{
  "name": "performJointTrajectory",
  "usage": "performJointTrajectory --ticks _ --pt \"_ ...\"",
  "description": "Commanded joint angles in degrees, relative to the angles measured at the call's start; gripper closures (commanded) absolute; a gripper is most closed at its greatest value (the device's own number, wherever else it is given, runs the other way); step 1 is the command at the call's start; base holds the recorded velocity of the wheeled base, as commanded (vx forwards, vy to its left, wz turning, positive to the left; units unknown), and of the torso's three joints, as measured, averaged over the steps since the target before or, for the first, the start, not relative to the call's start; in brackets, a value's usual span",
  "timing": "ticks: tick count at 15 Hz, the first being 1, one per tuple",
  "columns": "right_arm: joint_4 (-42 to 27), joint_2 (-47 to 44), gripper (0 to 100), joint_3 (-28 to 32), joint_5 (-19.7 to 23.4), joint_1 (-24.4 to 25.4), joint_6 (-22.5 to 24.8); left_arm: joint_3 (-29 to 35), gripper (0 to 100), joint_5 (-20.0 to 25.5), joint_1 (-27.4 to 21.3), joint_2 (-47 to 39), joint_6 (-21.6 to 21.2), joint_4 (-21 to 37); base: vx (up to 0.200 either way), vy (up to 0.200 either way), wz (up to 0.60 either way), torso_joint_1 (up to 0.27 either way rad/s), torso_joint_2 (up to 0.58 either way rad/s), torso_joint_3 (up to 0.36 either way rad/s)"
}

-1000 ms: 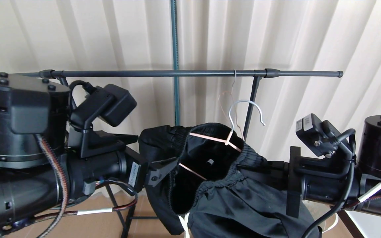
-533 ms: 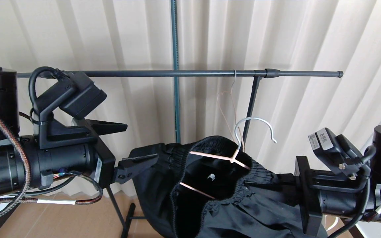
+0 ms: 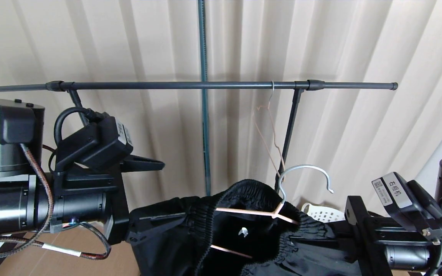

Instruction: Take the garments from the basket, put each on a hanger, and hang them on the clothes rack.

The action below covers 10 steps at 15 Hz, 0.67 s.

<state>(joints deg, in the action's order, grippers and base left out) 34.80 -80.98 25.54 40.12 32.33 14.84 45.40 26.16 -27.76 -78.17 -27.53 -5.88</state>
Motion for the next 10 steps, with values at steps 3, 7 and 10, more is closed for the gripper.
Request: performJointTrajectory --ticks 3,7,10 --pt "0.0 -0.1 100 -0.5 1.5 0.0 0.4 -2.8 0 5.1 -0.5 -1.5 -0.3 -0.3 0.000 0.000 0.00 0.000 0.00 0.000" --pt "-0.1 0.0 100 -0.5 1.7 0.1 0.5 -2.7 0 7.1 -0.6 -1.6 -0.3 -0.3 0.000 0.000 0.00 0.000 0.00 0.000" --pt "0.0 -0.6 100 -0.5 1.6 0.0 0.5 -2.5 0 7.3 -1.8 -2.8 -0.2 -0.5 0.000 0.000 0.00 0.000 0.00 0.000"
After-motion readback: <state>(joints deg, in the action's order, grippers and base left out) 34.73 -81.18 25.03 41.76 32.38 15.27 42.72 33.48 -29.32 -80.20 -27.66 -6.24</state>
